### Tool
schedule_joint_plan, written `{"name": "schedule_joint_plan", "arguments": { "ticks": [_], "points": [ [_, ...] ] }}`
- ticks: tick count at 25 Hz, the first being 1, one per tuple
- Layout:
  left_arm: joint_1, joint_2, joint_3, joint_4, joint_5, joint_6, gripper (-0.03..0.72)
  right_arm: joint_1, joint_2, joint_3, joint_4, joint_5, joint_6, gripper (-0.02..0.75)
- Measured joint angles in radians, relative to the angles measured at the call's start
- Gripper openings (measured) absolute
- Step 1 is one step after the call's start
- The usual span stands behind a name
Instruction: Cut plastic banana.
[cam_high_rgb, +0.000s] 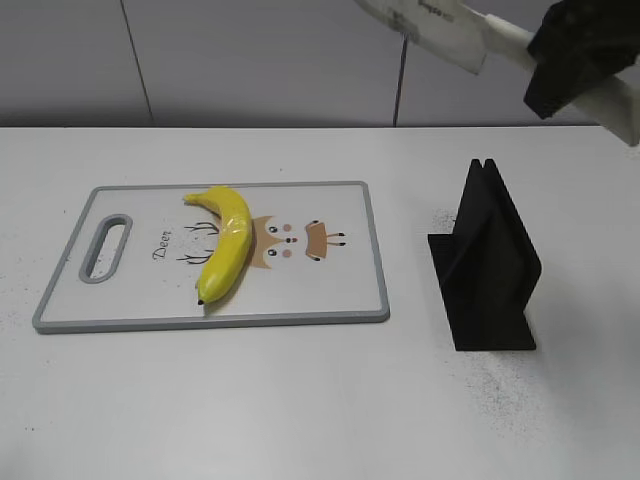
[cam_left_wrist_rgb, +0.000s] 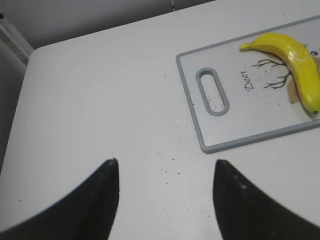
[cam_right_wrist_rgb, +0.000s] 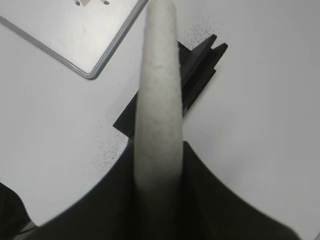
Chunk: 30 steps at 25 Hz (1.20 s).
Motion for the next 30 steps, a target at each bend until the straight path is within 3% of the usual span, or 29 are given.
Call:
{"name": "schedule_joint_plan", "arguments": {
  "ticks": [7, 13, 18, 24, 30],
  "points": [
    [0.0, 0.368, -0.244, -0.106, -0.018, 0.28, 0.555, 0.0, 0.181, -0.156, 0.009, 0.001, -0.335, 0.16],
    [0.0, 0.658, -0.473, -0.233, 0.035, 0.511, 0.555, 0.0, 0.352, -0.288, 0.145, 0.001, -0.64, 0.16],
    [-0.01, 0.847, -0.627, -0.342, 0.121, 0.696, 0.555, 0.003, 0.46, -0.375, 0.187, 0.0, -0.774, 0.16],
    [-0.126, 1.008, -0.744, -0.369, 0.144, 0.886, 0.555, 0.006, 0.557, -0.468, 0.265, -0.001, -0.893, 0.16],
    [-0.25, 1.142, -0.831, -0.332, 0.146, 0.938, 0.555, 0.031, 0.582, -0.486, 0.289, -0.002, -1.031, 0.16]
  ]
}}
